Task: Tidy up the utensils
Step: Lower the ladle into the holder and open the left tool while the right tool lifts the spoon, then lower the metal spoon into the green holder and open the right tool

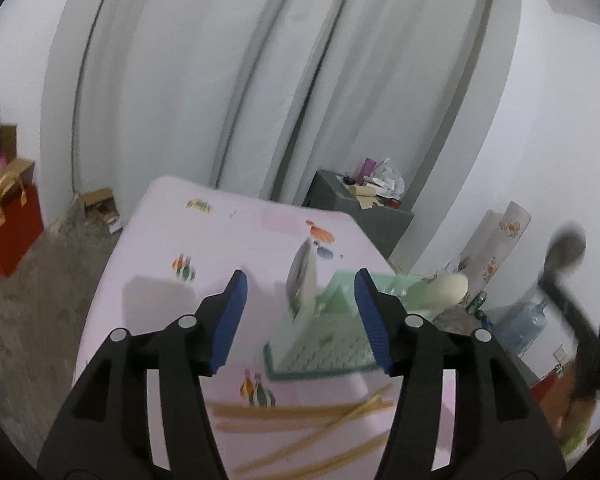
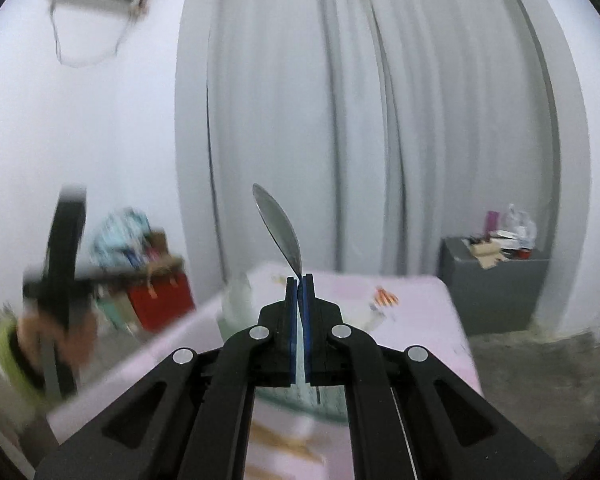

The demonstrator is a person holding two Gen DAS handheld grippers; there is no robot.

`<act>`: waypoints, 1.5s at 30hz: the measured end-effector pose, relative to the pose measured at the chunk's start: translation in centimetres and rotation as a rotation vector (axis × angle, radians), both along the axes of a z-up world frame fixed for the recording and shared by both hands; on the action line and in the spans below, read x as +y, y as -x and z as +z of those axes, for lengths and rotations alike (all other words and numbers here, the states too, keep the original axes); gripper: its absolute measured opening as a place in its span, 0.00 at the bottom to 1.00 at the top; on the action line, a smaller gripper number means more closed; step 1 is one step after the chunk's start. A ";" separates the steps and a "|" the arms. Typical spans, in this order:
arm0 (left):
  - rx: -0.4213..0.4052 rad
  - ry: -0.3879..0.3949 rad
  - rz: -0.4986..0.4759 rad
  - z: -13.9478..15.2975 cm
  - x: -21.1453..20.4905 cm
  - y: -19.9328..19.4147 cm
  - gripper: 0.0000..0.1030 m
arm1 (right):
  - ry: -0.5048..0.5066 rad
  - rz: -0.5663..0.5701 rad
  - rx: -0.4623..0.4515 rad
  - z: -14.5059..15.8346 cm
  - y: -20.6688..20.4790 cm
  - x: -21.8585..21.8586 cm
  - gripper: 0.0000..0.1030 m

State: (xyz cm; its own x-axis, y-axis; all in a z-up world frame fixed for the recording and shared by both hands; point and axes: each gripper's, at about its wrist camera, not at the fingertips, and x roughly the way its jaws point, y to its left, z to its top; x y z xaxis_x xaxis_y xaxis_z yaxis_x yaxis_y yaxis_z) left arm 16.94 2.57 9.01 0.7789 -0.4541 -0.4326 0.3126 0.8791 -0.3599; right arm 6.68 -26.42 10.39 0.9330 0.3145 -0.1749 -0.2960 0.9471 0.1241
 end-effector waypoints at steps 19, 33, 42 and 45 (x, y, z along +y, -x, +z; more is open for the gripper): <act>0.057 0.029 0.050 -4.3 4.2 3.7 0.52 | 0.009 -0.050 0.129 -4.9 -11.8 1.5 0.03; 0.080 0.041 0.061 -4.7 4.5 3.5 0.53 | 0.080 -0.068 0.183 -6.6 -10.9 2.3 0.19; 0.089 0.049 0.073 -4.7 4.5 4.1 0.54 | 0.085 -0.081 0.109 -4.8 -8.6 2.7 0.47; 0.095 0.043 0.072 -4.9 4.4 4.3 0.57 | 0.073 -0.086 0.075 -3.9 -6.7 2.6 0.57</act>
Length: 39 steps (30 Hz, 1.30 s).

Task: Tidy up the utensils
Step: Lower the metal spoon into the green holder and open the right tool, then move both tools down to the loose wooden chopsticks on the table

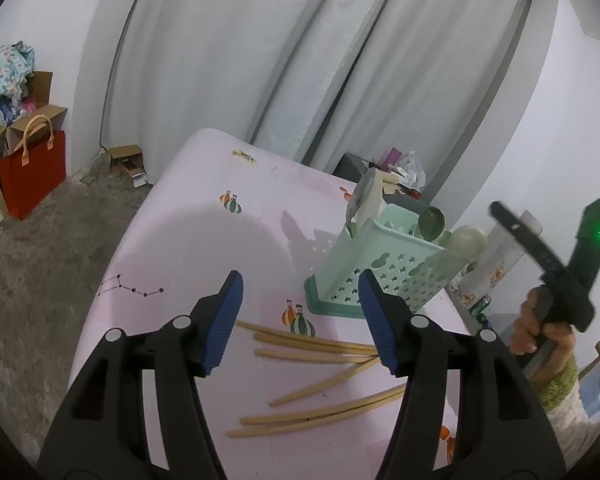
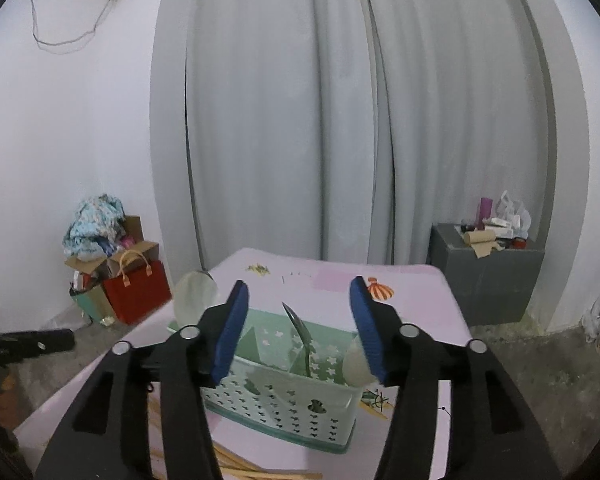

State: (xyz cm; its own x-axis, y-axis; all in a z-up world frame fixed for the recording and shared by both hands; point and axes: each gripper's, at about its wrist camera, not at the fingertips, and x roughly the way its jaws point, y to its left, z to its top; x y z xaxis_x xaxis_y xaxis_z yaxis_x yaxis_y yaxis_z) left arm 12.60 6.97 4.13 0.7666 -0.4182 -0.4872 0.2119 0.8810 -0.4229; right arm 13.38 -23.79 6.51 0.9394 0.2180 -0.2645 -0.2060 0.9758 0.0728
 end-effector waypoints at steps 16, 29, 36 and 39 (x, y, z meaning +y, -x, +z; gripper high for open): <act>0.156 -0.031 -0.105 -4.8 -1.9 2.9 0.79 | 0.253 0.042 0.422 -10.2 9.8 5.4 0.94; 0.195 -0.096 -0.121 -5.9 -4.1 3.3 0.91 | 0.117 -0.018 0.707 -16.4 10.0 5.4 0.94; 0.240 -0.045 -0.119 -6.3 -3.9 2.7 0.92 | 0.139 -0.040 0.690 -16.7 10.3 5.1 0.94; 0.250 -0.036 -0.118 -6.4 -3.8 2.8 0.92 | 0.137 -0.040 0.676 -16.7 10.5 4.9 0.94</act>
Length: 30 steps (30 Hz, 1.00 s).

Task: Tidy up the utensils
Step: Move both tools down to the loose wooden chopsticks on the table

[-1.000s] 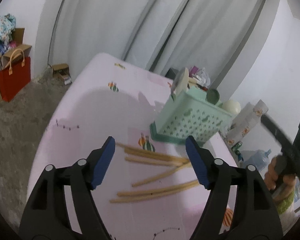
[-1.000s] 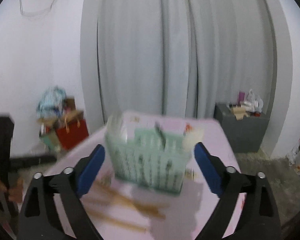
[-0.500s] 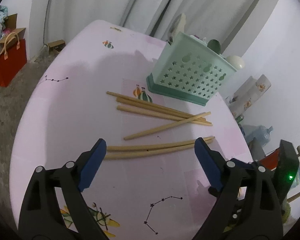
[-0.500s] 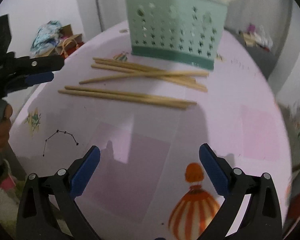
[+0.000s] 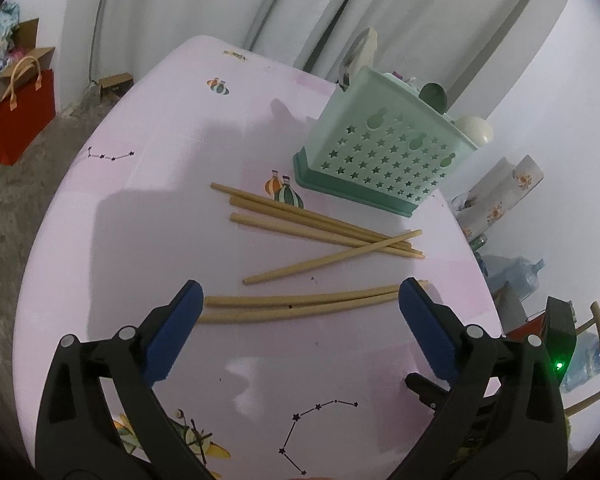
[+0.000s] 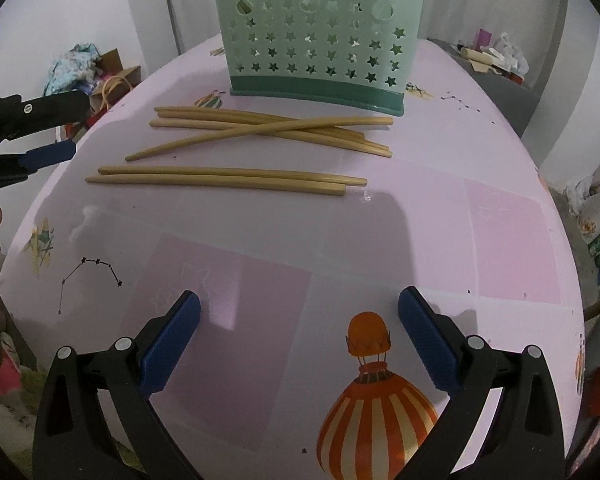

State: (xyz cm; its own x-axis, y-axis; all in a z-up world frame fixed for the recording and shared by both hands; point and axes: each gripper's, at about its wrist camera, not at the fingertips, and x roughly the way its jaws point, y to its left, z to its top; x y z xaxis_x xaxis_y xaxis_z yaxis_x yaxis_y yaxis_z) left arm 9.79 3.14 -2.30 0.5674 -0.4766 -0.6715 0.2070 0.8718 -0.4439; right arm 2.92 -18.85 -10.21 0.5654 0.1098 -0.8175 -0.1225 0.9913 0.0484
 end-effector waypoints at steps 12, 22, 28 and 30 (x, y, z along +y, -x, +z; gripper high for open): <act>-0.046 -0.187 -0.031 -0.9 -0.1 2.0 0.92 | -0.076 0.051 0.004 0.4 -0.1 -0.9 0.94; -0.173 -0.343 -0.184 -0.3 -4.2 1.8 0.44 | -0.177 0.020 -0.049 2.1 0.0 -3.2 0.91; -0.141 -0.467 -0.319 -2.1 -7.5 0.3 0.25 | -0.212 -0.002 -0.066 2.7 -0.2 -4.3 0.89; -0.107 -0.449 -0.327 -2.5 -7.5 -0.4 0.25 | -0.223 -0.004 -0.059 2.5 -0.3 -4.5 0.89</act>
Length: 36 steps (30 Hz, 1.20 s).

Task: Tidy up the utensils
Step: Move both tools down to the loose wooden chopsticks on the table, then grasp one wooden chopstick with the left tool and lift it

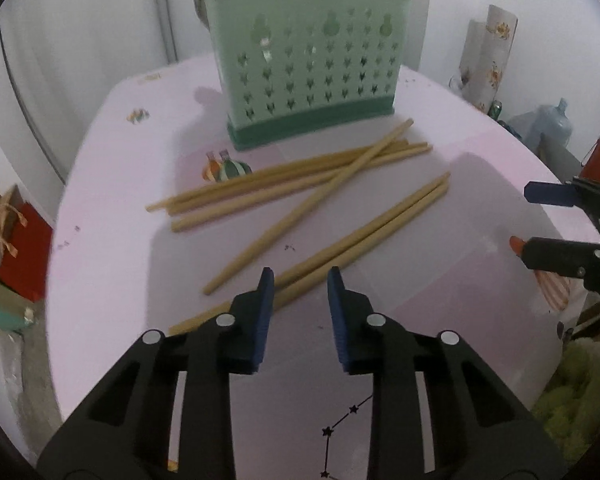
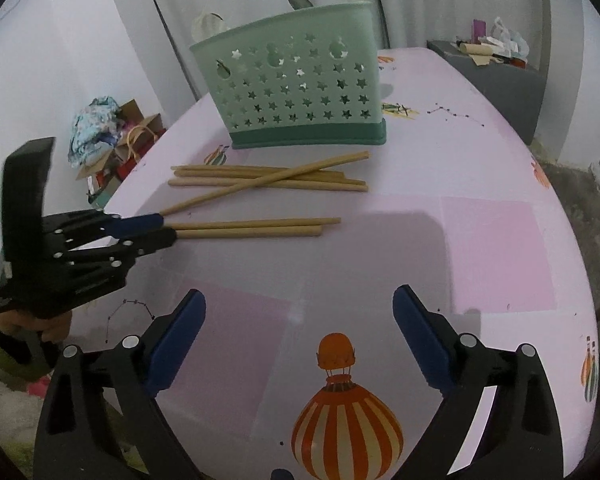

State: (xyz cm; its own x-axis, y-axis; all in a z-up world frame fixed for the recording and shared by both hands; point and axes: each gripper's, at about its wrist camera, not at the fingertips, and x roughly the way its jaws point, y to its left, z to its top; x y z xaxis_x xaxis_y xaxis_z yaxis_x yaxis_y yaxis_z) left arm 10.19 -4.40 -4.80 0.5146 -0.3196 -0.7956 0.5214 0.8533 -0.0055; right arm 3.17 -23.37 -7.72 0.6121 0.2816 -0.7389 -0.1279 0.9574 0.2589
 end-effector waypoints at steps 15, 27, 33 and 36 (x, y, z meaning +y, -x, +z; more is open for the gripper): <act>0.104 0.009 -0.159 0.3 -1.9 1.4 0.25 | -0.051 -0.027 0.009 -0.1 -0.2 -1.2 0.88; 0.131 -0.131 -0.314 0.1 -7.9 -1.4 0.22 | -0.085 -0.071 0.018 -0.5 -0.2 -2.5 0.78; 0.116 -0.173 -0.363 0.2 -9.0 -0.6 0.05 | -0.103 -0.089 0.025 -0.7 -0.3 -3.3 0.73; 0.114 -0.160 -0.350 0.5 -8.6 -0.3 0.05 | -0.107 -0.095 0.023 -0.6 -0.4 -3.6 0.71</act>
